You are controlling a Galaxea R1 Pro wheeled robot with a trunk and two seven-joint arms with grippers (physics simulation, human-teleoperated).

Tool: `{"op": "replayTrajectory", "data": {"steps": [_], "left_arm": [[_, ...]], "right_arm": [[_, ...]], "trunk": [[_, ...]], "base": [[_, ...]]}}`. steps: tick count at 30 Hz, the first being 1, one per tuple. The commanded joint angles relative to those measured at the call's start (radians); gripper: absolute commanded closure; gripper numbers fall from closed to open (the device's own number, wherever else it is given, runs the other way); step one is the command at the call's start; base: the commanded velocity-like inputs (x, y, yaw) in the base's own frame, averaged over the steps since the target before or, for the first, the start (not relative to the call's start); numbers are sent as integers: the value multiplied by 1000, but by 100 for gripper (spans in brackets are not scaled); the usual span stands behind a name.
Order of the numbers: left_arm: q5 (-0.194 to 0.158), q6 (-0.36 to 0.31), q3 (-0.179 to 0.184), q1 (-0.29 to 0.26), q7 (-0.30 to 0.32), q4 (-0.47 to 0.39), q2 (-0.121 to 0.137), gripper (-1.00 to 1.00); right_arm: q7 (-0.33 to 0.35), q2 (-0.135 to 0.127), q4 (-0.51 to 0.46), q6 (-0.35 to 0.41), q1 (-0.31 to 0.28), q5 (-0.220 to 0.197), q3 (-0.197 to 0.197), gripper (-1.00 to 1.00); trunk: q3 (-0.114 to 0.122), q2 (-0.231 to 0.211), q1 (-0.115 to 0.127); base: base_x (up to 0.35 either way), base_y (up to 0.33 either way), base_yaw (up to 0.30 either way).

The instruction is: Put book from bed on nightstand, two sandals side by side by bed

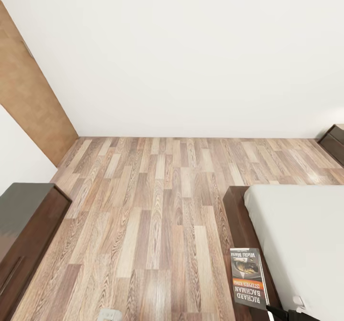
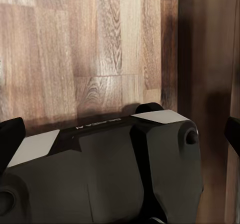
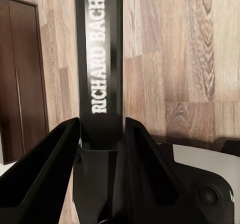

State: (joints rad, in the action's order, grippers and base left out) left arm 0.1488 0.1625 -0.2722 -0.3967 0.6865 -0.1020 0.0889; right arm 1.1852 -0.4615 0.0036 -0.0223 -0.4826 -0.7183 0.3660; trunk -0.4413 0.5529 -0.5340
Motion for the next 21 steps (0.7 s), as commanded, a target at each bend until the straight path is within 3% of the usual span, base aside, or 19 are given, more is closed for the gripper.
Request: {"op": "replayTrajectory", "data": {"steps": [1, 21], "left_arm": [[8, 6, -7, -1, 2, 1, 0, -100], [1, 8, -7, -1, 2, 32, 1, -100]], "right_arm": [[2, 0, 0, -2, -1, -7, 8, 100], [1, 0, 1, -3, -1, -7, 8, 100]], "trunk": [[1, 1, 0], [34, 1, 0]], "base": [[0, 0, 0], [0, 0, 0]]}}
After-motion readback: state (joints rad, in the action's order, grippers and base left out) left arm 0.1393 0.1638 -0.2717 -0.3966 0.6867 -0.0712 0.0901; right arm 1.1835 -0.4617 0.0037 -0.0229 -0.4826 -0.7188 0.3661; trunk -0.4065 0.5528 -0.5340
